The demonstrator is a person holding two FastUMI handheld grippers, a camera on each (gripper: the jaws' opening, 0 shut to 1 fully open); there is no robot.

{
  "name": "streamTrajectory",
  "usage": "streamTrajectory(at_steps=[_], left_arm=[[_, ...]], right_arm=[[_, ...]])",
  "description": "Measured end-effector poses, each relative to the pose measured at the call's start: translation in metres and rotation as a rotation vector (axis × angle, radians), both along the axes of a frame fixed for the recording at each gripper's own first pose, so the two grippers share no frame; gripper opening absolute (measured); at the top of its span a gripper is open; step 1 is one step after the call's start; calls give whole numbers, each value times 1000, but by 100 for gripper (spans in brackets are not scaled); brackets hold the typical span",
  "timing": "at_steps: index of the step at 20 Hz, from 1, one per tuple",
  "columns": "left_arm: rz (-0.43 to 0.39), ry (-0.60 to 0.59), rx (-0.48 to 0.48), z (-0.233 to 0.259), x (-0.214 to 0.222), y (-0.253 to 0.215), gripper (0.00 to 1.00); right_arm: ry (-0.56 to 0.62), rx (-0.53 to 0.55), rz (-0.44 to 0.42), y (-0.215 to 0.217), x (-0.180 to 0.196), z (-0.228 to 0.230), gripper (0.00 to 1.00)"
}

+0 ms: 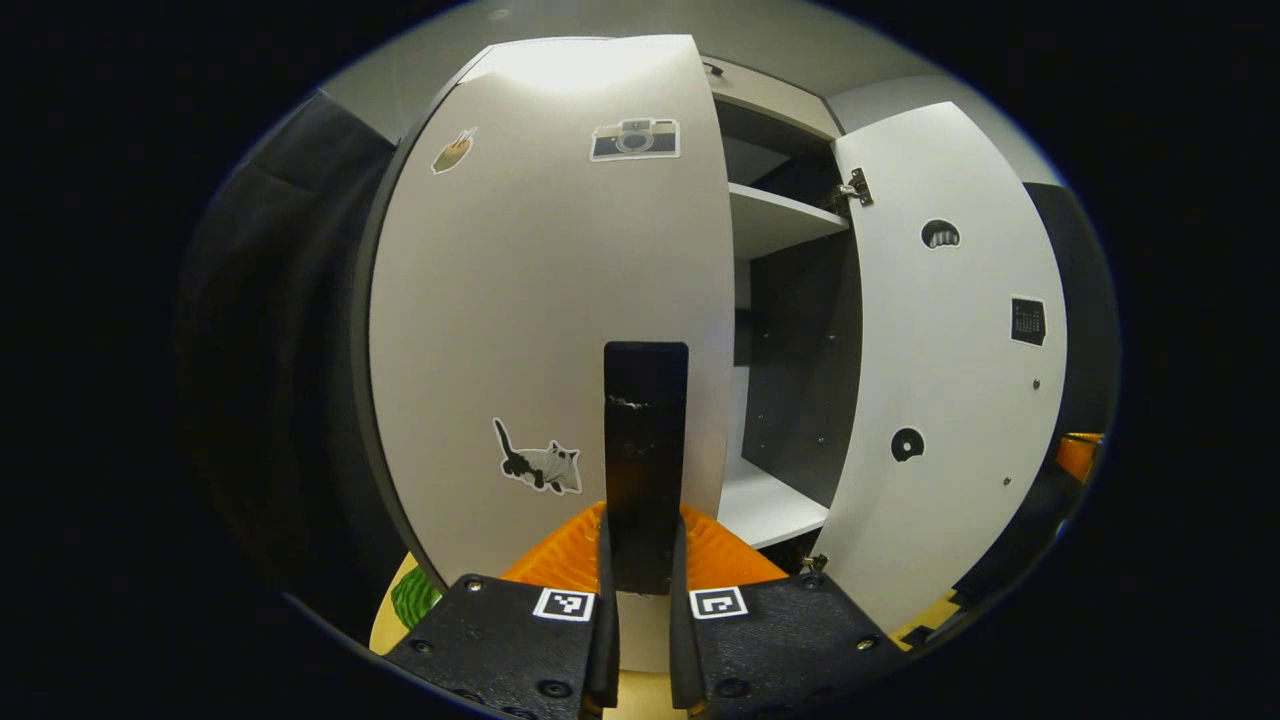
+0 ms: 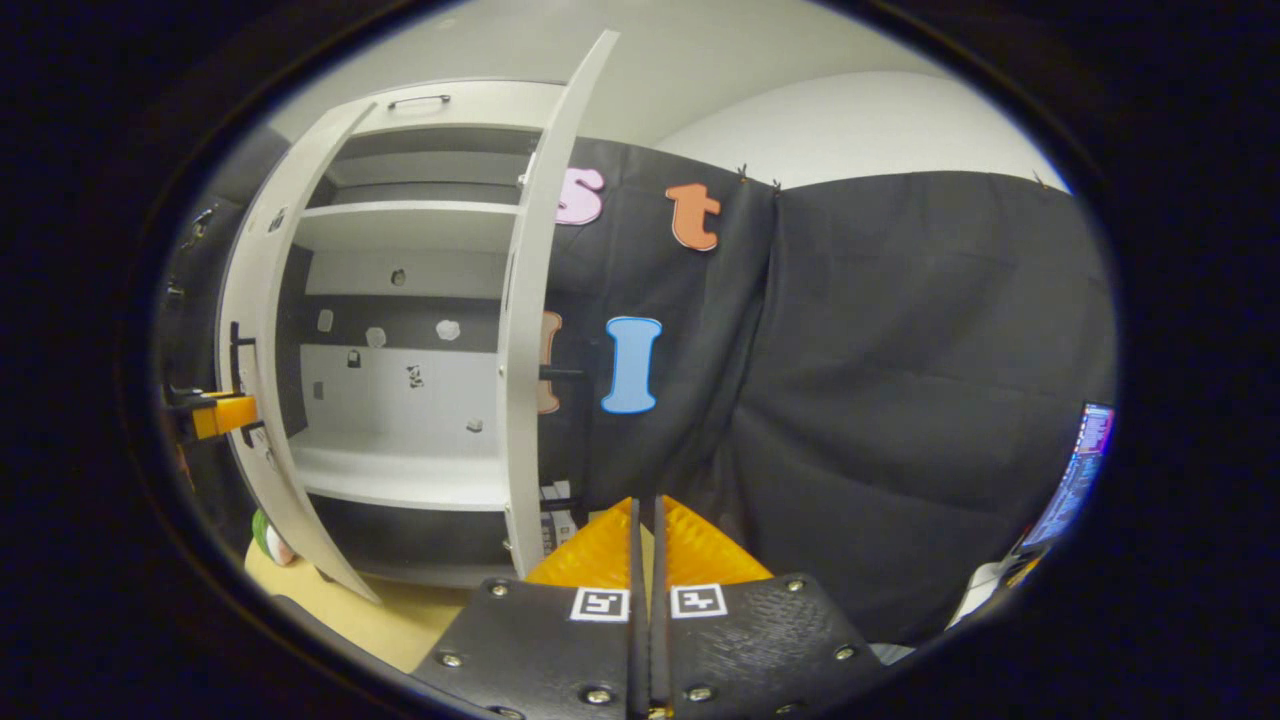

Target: Open the right door of the double-door shoe cabinet with the right hand, and open the left door with the left hand.

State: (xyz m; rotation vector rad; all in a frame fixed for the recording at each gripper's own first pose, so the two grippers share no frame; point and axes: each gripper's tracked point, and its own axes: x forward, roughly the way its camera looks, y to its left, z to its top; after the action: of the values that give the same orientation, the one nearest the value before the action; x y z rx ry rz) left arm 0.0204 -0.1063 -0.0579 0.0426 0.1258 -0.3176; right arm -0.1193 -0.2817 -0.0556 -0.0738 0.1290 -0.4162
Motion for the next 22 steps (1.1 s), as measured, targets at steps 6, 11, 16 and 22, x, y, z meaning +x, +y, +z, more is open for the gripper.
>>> streamTrajectory(at_steps=[6, 11, 16, 22], left_arm=[[9, 3, -2, 1, -15, 12, 20], [18, 5, -6, 2, -28, 23, 20], [36, 8, -13, 2, -36, 32, 20], [71, 8, -15, 3, -49, 46, 20]], right_arm=[[9, 4, 24, 1, -2, 2, 2], [27, 24, 34, 8, 10, -10, 28], [29, 21, 46, 0, 22, -9, 51], [30, 1, 27, -11, 25, -8, 69]])
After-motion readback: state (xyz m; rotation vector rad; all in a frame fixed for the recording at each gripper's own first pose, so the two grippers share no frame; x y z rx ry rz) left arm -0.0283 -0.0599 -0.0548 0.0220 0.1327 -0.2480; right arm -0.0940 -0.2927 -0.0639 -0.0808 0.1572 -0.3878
